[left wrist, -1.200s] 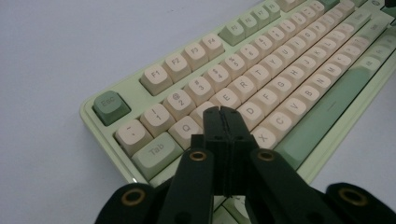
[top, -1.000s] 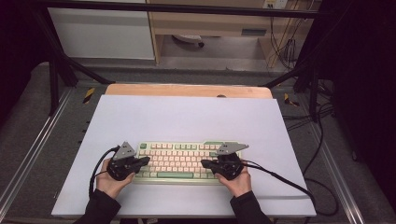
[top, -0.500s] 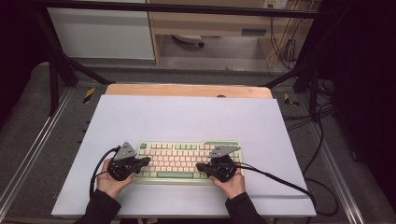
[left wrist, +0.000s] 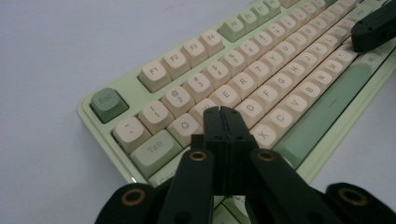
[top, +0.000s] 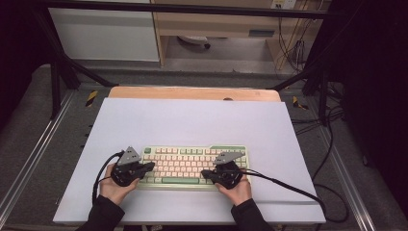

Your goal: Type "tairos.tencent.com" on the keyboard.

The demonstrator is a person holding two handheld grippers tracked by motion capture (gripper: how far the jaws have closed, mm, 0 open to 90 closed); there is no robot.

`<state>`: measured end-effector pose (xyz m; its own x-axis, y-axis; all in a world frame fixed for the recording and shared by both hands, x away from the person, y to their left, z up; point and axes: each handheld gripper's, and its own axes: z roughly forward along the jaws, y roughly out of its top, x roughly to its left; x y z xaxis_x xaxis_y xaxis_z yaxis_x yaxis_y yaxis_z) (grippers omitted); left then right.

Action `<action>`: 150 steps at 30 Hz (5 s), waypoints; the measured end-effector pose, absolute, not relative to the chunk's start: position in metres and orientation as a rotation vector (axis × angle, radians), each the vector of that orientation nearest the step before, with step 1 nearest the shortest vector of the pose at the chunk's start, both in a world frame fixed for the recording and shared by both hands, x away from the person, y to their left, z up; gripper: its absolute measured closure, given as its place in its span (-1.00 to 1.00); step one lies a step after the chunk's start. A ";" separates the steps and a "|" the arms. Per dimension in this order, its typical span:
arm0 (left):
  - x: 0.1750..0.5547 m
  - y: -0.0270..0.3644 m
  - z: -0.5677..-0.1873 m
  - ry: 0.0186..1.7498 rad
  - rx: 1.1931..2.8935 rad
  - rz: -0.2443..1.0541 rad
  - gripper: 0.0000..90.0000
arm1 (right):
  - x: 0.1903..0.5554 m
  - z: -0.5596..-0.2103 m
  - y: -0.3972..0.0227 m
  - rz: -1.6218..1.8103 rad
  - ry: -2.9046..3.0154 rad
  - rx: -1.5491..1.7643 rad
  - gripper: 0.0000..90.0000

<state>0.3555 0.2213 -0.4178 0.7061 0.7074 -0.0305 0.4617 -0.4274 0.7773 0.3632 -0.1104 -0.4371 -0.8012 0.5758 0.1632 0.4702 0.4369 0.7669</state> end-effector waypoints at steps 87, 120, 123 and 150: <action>0.384 0.146 -0.423 0.860 2.172 0.370 1.00 | 0.354 -0.419 -0.188 1.285 2.407 1.023 1.00; 0.371 0.179 -0.411 0.859 2.113 0.391 1.00 | 0.354 -0.419 -0.187 1.290 2.406 1.021 1.00; 0.371 0.184 -0.412 0.870 2.112 0.396 1.00 | 0.354 -0.419 -0.187 1.290 2.410 1.019 1.00; 0.381 0.182 -0.426 0.911 2.130 0.407 1.00 | 0.354 -0.420 -0.186 1.291 2.413 1.022 1.00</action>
